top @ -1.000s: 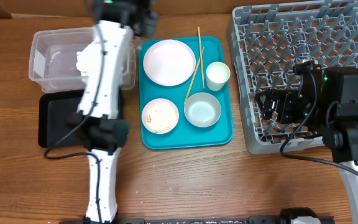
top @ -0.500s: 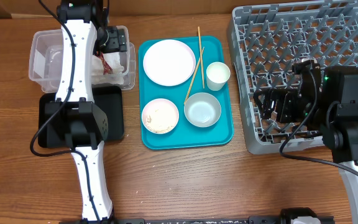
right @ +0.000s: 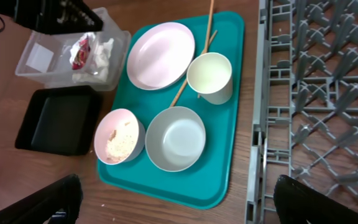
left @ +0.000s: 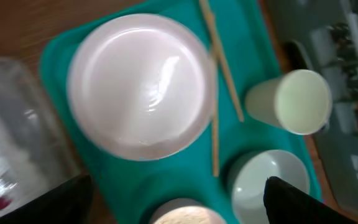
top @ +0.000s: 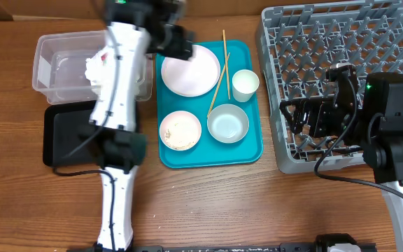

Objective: Sort waste into correct bins and load items into the dishwasher
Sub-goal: 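Grasp the white paper cup with the left gripper, then lift the cup and hand it to the right gripper, then lower the cup upside down into the dish rack with the right gripper, then grasp the pink rice bowl rim with the left gripper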

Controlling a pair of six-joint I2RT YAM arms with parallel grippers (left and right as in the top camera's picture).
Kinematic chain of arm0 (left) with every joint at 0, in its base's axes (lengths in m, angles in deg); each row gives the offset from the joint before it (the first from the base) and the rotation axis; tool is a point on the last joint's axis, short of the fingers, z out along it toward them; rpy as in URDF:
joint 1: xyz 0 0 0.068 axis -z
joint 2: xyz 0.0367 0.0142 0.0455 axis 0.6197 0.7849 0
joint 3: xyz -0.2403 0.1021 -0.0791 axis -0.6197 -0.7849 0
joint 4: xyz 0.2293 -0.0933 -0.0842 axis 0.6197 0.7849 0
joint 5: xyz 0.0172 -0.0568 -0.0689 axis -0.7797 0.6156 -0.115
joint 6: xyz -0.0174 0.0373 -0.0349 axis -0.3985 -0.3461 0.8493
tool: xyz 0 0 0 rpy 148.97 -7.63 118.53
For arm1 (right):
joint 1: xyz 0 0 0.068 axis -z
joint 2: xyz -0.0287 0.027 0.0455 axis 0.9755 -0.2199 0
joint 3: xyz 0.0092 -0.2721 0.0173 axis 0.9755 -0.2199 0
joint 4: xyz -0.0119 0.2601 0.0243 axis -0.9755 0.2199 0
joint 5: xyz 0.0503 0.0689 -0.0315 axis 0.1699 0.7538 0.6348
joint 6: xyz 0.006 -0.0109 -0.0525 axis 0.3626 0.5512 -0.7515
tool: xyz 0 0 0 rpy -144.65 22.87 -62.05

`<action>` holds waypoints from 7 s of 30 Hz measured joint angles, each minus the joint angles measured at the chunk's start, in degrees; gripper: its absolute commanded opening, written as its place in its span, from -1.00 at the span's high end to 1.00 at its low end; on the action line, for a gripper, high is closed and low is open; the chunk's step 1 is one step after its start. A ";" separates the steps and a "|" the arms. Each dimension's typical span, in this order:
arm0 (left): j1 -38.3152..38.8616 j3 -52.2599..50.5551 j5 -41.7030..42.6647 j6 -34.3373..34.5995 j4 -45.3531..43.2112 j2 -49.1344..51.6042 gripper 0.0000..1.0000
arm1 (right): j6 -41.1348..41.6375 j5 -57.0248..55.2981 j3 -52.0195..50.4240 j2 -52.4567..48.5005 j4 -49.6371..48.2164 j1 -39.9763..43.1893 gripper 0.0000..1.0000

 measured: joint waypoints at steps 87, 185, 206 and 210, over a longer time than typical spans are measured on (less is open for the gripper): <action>-5.77 10.82 71.23 -2.03 9.49 3.28 0.92 | 19.87 39.54 0.33 -17.75 -59.14 0.00 -0.99; 1.07 10.40 -2.58 -3.61 7.89 -2.95 -0.92 | 20.96 -27.80 8.20 -27.45 23.32 -3.37 -0.86; 2.21 -3.10 -1.20 4.63 9.46 -30.69 -0.75 | 20.94 -22.34 22.34 -27.52 27.74 -3.43 -0.91; 3.63 -16.68 -2.08 7.74 9.31 -29.53 -0.54 | 20.94 -22.32 22.34 -27.52 26.97 -3.43 -0.91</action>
